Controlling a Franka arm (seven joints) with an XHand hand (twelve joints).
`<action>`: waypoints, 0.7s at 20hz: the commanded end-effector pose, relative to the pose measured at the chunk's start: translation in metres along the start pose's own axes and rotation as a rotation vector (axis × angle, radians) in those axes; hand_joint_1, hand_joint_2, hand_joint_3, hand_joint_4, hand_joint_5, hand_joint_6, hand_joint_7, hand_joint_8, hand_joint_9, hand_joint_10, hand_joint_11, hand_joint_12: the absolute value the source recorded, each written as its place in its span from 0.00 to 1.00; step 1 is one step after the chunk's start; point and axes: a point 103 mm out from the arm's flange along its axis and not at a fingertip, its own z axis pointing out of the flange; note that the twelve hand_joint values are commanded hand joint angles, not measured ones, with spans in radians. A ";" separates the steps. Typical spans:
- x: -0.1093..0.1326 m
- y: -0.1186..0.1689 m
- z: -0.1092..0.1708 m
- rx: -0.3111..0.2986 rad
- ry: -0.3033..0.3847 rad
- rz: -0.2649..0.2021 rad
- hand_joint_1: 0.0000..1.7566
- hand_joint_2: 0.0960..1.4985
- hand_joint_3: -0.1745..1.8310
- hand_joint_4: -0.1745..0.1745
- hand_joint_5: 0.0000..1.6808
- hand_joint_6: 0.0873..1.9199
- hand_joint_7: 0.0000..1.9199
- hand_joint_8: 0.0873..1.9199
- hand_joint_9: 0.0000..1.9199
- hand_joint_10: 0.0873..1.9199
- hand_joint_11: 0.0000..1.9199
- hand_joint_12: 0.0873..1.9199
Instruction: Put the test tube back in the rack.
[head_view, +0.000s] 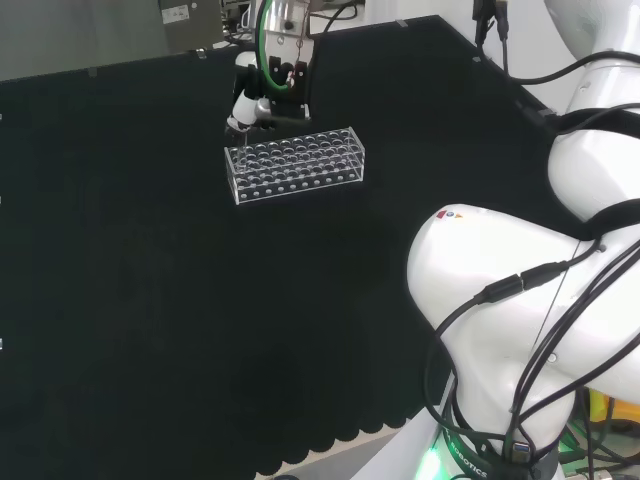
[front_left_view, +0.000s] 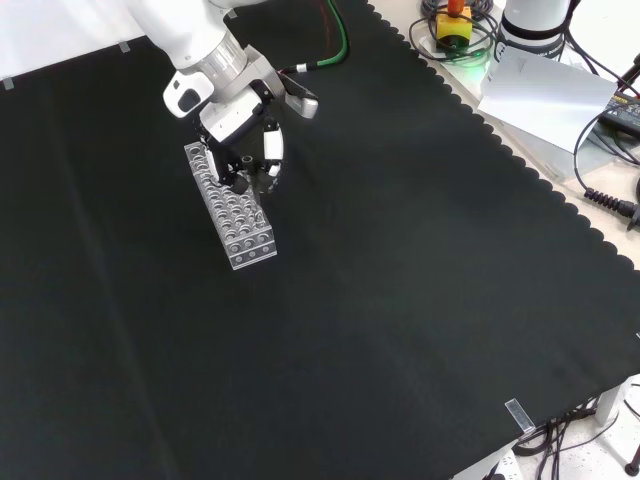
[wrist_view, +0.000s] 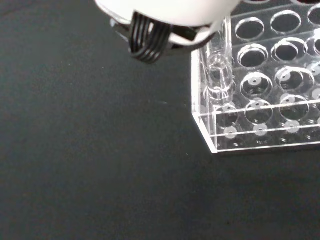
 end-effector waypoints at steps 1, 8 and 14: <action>-0.002 0.005 0.009 0.016 -0.001 0.005 0.69 0.43 0.39 0.00 0.74 0.33 0.86 0.27 0.81 0.26 0.65 0.42; 0.000 0.011 0.011 0.024 -0.002 0.005 0.69 0.43 0.39 0.00 0.74 0.33 0.86 0.27 0.81 0.26 0.65 0.42; -0.001 0.022 0.016 0.037 -0.013 0.009 0.69 0.43 0.39 0.00 0.74 0.33 0.86 0.27 0.81 0.26 0.65 0.42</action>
